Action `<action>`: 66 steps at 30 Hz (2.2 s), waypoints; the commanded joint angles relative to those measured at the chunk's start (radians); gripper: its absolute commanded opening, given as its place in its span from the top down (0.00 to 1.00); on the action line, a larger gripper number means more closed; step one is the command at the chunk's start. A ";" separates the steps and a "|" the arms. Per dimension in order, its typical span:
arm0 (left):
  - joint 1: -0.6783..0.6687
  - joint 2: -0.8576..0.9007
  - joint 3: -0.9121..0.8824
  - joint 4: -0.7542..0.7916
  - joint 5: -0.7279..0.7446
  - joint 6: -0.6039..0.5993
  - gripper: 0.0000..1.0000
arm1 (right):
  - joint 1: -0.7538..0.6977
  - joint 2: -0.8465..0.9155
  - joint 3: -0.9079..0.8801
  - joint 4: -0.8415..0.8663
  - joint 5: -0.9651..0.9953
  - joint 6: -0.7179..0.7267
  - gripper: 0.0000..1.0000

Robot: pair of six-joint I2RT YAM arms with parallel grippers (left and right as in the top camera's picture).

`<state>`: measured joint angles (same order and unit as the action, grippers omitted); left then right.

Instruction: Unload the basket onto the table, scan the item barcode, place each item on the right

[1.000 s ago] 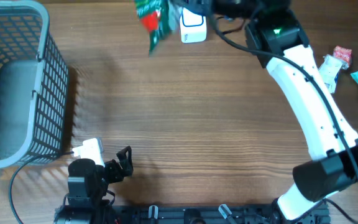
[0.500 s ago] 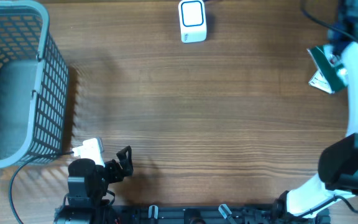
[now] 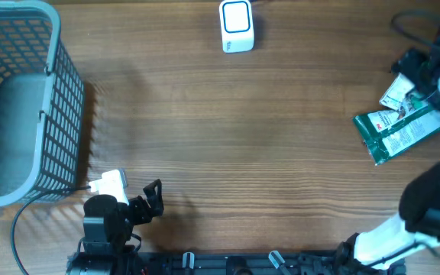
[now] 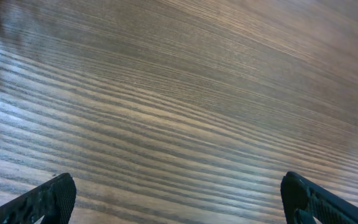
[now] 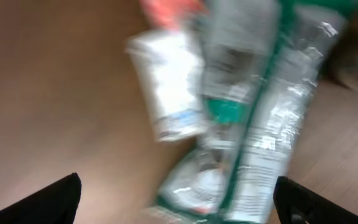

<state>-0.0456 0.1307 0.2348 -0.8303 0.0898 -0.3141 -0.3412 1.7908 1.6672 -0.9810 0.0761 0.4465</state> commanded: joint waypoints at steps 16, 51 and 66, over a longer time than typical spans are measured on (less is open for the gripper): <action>0.005 -0.006 -0.003 0.002 -0.010 -0.008 0.00 | 0.008 -0.761 0.155 -0.263 -0.272 -0.077 0.00; 0.005 -0.006 -0.003 0.002 -0.010 -0.008 0.00 | 0.237 -1.579 -0.808 0.578 -0.249 -0.211 0.00; 0.005 -0.006 -0.003 0.002 -0.010 -0.008 0.00 | 0.094 -1.787 -1.328 0.923 -0.245 0.015 0.00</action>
<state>-0.0456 0.1310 0.2348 -0.8307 0.0898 -0.3141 -0.2455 0.0277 0.3622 -0.0841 -0.1822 0.4236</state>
